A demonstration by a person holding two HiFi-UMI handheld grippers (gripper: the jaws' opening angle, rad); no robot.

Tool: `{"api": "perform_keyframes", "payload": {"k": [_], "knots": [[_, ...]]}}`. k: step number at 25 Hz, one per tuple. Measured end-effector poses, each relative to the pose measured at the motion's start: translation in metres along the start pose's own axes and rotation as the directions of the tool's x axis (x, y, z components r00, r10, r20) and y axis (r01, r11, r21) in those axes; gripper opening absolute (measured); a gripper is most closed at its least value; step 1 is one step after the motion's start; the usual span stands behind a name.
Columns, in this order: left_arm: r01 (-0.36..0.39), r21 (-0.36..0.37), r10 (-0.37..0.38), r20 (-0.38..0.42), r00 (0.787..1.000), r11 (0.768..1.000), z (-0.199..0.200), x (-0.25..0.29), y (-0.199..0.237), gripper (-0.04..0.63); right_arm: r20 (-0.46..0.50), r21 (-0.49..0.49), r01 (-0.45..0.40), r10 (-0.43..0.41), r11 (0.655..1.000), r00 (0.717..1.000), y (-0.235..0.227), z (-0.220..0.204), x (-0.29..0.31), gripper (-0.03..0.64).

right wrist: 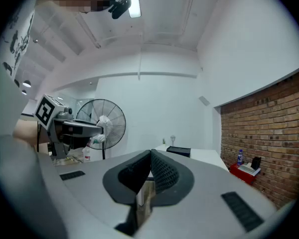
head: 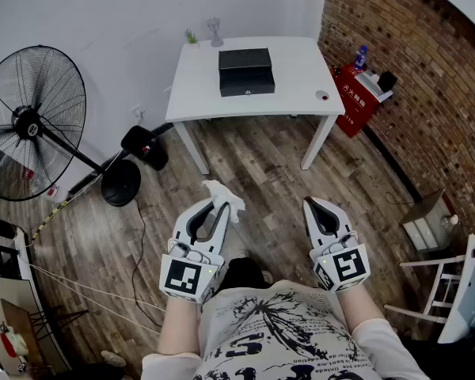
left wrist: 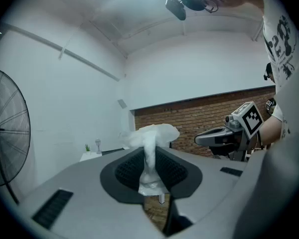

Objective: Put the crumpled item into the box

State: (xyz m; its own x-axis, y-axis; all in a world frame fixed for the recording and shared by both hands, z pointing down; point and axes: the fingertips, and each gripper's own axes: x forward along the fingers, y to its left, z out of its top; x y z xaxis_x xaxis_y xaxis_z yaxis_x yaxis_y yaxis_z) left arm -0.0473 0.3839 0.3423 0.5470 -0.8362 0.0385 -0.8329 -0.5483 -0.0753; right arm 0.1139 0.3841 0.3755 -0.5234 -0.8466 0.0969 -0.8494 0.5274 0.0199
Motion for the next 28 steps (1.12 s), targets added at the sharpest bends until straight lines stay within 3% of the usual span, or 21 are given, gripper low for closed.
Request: {"api": "perform_keyframes", "payload": {"k": [11, 18, 28], "knots": [[0.001, -0.004, -0.001, -0.005, 1.0, 1.0, 0.003, 0.018, 0.011, 0.081, -0.008, -0.006, -0.013, 0.013, 1.0, 1.0, -0.007, 0.004, 0.025, 0.014], [0.007, -0.027, -0.008, -0.022, 1.0, 1.0, -0.006, 0.044, 0.03, 0.081, -0.016, 0.029, 0.057, -0.057, 0.998, 0.998, -0.035, 0.0, 0.044, 0.014], [0.046, -0.022, -0.046, -0.01, 0.999, 0.999, -0.012, 0.13, 0.106, 0.081, -0.034, 0.015, 0.143, -0.143, 0.99, 0.989, -0.086, 0.006, 0.141, 0.014]]}}
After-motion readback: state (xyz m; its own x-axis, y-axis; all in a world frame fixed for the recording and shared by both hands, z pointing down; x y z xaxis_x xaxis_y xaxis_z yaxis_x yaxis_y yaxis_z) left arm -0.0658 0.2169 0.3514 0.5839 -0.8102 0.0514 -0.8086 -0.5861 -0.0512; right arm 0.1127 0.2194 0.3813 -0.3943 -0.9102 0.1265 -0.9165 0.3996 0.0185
